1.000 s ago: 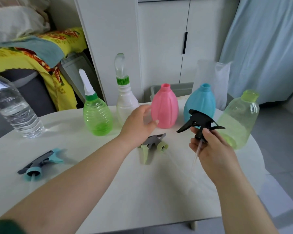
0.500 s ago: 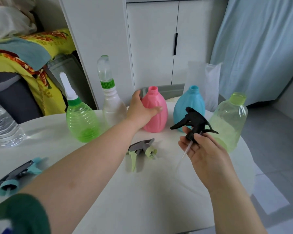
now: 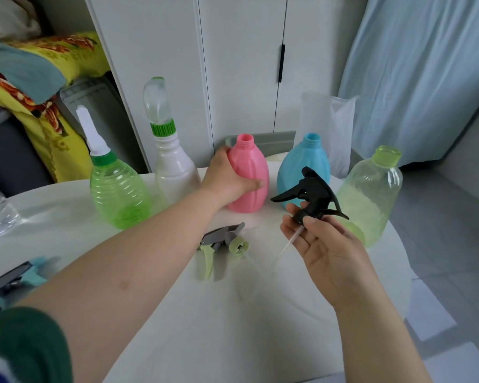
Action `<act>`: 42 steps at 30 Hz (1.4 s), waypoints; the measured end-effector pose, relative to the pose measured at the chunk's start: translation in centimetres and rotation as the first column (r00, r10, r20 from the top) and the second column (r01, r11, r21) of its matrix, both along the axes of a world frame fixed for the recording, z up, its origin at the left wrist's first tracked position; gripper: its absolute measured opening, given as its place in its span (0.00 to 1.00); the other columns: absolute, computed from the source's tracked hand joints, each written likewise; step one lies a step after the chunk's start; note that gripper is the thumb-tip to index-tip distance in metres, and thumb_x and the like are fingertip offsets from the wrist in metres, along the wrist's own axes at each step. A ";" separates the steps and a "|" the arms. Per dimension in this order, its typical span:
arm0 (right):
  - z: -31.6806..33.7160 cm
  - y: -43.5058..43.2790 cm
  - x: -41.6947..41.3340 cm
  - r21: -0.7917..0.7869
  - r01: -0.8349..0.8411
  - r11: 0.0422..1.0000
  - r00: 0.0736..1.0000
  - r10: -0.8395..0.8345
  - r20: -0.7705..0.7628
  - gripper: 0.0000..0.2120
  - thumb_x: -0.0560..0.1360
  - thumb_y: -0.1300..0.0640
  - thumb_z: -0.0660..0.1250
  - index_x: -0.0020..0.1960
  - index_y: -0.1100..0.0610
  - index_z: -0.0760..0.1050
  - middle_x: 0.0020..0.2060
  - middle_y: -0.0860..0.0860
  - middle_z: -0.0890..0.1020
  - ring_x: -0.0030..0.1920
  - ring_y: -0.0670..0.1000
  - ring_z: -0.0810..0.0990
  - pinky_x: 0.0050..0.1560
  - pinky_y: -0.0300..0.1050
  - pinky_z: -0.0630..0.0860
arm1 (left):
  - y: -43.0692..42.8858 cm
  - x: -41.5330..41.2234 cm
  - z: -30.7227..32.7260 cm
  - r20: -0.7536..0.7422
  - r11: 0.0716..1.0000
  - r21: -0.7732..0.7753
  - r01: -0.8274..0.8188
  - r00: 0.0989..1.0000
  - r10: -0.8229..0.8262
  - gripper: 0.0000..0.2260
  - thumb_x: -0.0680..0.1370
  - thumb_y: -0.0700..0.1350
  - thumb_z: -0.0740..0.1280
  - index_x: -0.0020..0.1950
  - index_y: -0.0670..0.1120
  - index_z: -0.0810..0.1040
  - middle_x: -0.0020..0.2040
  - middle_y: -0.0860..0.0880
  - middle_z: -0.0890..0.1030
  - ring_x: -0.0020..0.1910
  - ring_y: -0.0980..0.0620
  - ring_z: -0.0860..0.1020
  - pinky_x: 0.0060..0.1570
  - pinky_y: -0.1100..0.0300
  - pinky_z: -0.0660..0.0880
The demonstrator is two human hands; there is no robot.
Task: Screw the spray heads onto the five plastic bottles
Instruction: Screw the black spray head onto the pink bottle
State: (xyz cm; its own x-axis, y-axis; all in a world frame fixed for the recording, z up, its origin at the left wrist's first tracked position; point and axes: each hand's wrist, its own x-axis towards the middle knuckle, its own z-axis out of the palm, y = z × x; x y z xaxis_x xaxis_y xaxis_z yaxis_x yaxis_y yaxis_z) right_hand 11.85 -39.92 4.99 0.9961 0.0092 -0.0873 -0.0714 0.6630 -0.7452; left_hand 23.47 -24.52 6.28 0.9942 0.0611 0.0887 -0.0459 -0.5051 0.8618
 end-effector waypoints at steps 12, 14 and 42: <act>-0.1 0.1 0.0 -0.054 0.008 0.998 1.000 -0.008 0.007 0.10 0.73 0.70 0.58 0.38 0.61 0.74 0.34 0.51 0.86 0.35 0.50 0.84 0.42 0.43 0.82 | 0.5 -1.7 -0.6 0.115 0.991 -0.096 -0.094 0.988 0.105 0.38 0.60 0.46 0.77 0.64 0.47 0.59 0.58 0.48 0.67 0.55 0.50 0.67 0.53 0.56 0.68; -0.2 0.2 0.0 -0.060 0.006 0.998 1.000 -0.005 0.011 0.10 0.73 0.69 0.59 0.38 0.60 0.75 0.34 0.51 0.86 0.35 0.50 0.84 0.41 0.43 0.82 | 0.7 -2.0 -0.4 0.125 0.990 -0.108 -0.094 0.986 0.108 0.39 0.60 0.46 0.77 0.64 0.47 0.59 0.59 0.48 0.67 0.55 0.50 0.68 0.54 0.55 0.68; 3.1 5.3 -2.7 -0.069 0.072 0.995 0.979 -0.057 0.197 0.06 0.74 0.59 0.58 0.44 0.54 0.74 0.36 0.44 0.85 0.37 0.42 0.82 0.39 0.34 0.78 | 12.8 -18.9 -2.1 0.121 0.980 -0.184 -0.079 0.987 0.102 0.35 0.47 0.58 0.70 0.52 0.67 0.60 0.52 0.64 0.68 0.50 0.70 0.70 0.40 0.74 0.68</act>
